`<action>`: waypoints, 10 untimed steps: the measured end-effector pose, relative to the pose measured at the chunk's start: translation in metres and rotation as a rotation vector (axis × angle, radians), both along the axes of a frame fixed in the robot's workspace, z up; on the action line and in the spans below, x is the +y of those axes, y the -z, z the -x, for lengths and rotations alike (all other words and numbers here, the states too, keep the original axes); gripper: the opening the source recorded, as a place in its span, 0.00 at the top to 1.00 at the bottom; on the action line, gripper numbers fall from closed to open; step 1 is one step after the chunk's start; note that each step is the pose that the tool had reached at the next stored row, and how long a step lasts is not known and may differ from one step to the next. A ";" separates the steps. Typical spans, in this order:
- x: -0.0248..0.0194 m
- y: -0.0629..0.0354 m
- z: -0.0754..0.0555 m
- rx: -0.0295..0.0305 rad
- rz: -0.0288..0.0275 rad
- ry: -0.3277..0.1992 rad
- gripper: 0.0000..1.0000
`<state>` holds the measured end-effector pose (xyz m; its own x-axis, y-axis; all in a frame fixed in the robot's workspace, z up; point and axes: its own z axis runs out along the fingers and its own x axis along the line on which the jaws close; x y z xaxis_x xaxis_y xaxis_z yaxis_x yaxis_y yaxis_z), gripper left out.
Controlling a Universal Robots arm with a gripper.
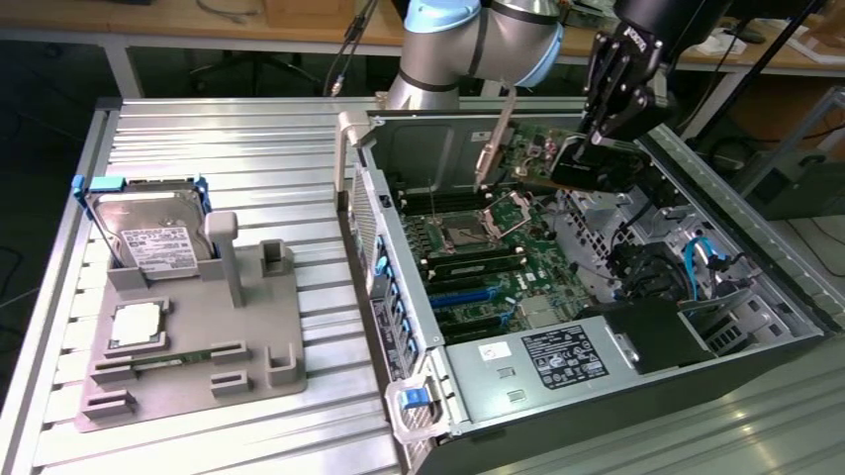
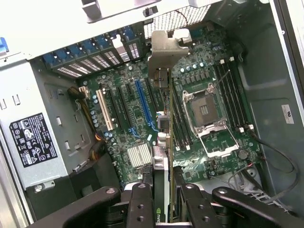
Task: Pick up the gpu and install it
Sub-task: 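Insert the gpu into the slot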
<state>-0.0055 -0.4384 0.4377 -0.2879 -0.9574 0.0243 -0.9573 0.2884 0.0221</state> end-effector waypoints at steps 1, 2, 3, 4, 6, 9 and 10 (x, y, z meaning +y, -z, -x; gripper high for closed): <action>0.0000 0.0000 0.000 0.0000 -0.0001 -0.007 0.73; 0.0000 -0.0001 0.000 0.0000 0.0000 -0.013 0.73; 0.0000 -0.0001 0.000 0.0000 0.0000 -0.020 0.73; 0.0000 -0.0001 0.000 0.0000 0.0000 -0.026 0.73; 0.0000 -0.0002 0.000 0.0000 0.0000 -0.042 0.73; 0.0000 -0.0003 0.000 0.0000 0.0000 -0.062 0.73; 0.0000 -0.0003 0.000 0.0000 0.0000 -0.070 0.73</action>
